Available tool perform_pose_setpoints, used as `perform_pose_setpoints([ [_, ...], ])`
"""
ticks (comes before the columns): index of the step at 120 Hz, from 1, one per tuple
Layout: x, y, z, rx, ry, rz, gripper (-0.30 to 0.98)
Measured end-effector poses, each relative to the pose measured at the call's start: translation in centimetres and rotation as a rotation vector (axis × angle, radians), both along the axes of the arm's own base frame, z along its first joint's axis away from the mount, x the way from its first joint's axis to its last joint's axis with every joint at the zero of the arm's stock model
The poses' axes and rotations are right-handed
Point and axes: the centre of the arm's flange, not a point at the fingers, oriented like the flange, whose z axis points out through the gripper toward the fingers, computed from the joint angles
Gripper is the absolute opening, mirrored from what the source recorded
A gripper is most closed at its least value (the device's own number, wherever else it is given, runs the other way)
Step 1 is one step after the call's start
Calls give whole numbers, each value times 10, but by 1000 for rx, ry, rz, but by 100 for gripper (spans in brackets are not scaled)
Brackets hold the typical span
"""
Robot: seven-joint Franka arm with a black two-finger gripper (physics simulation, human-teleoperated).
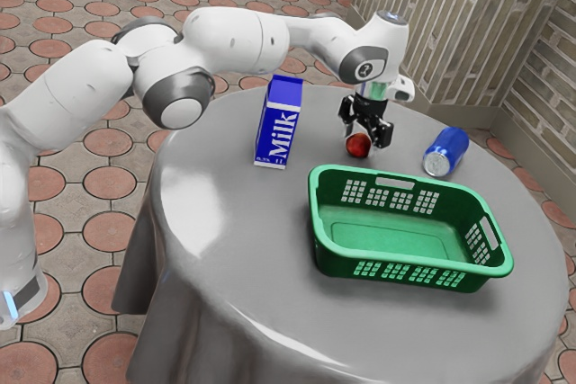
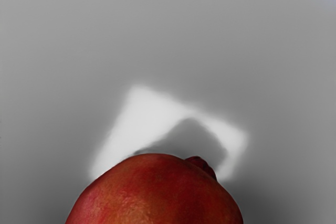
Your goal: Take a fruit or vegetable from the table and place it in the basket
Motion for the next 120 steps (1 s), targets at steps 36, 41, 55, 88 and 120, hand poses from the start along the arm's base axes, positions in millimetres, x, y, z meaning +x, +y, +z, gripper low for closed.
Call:
perform_pose_setpoints([
  [36,0,3,-8,1,3,8,48],
  [41,0,3,-8,1,4,8,46],
  [55,0,4,-9,4,5,10,37],
  [88,-1,10,-2,16,-3,22,25],
  [120,-35,-14,150,11,-195,-8,31],
])
